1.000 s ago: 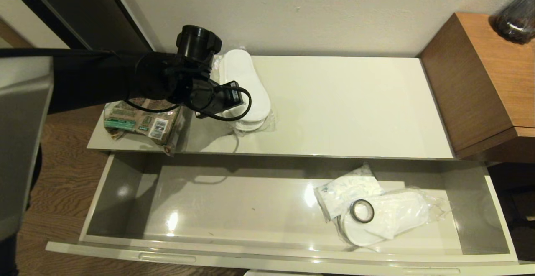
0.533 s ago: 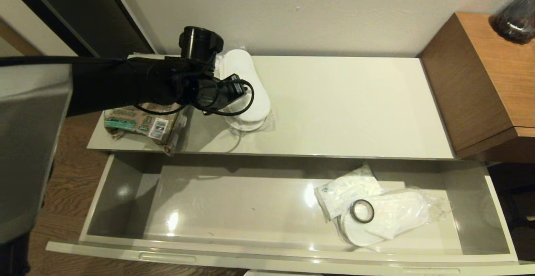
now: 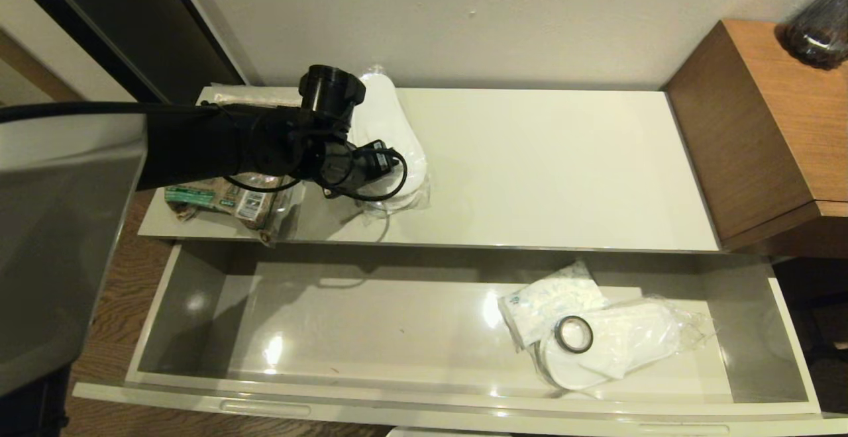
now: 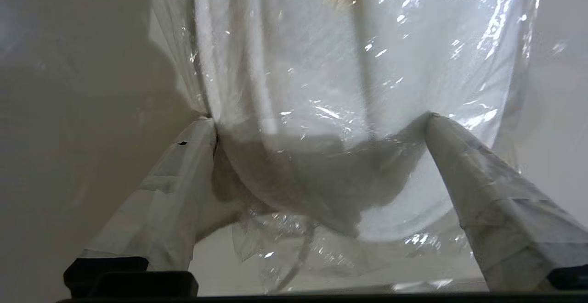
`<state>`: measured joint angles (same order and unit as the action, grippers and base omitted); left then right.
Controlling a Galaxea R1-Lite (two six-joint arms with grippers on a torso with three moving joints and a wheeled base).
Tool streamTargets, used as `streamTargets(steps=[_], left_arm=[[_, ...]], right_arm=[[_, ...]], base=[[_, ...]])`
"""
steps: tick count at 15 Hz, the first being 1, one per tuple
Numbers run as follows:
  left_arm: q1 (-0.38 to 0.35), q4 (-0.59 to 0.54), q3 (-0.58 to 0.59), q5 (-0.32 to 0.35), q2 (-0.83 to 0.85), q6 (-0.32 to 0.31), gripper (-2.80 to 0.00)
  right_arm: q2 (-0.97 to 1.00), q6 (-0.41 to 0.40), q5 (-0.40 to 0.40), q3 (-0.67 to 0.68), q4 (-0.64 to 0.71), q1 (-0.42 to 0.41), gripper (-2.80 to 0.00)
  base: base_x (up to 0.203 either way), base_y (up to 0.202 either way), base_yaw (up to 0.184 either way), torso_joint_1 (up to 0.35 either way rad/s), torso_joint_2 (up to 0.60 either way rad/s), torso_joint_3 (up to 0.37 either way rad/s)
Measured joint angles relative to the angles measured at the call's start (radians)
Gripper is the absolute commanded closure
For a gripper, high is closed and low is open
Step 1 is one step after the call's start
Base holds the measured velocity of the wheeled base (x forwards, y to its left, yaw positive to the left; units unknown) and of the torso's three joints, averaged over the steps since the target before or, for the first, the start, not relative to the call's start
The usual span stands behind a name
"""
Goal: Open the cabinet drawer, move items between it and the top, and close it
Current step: Pick up the disposable slippers on the table
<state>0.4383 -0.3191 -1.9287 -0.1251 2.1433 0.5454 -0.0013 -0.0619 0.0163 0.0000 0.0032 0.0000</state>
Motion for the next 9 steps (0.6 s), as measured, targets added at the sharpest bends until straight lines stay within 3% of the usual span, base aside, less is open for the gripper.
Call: streamTargets(steps=[4, 7, 8, 9], left_arm=[[0.0, -0.023, 0.0, -0.002, 0.001, -0.017, -2.8], [0.0, 0.012, -0.001, -0.006, 0.005, -0.064, -2.8], [0.0, 0.018, -0.002, -0.009, 0.006, -0.086, 0.0], [0.0, 0.021, -0.002, -0.02, 0.007, -0.097, 0.0]], right_arm=[[0.0, 0.0, 0.0, 0.0, 0.0, 0.0, 0.0], [0.0, 0.0, 0.0, 0.0, 0.0, 0.0, 0.0], [0.0, 0.0, 0.0, 0.0, 0.0, 0.0, 0.0], [0.0, 0.0, 0.0, 0.0, 0.0, 0.0, 0.0]], base=[[0.0, 0.0, 0.0, 0.0, 0.0, 0.0], [0.0, 0.0, 0.0, 0.0, 0.0, 0.0], [0.0, 0.0, 0.0, 0.0, 0.0, 0.0], [0.0, 0.0, 0.0, 0.0, 0.0, 0.0]])
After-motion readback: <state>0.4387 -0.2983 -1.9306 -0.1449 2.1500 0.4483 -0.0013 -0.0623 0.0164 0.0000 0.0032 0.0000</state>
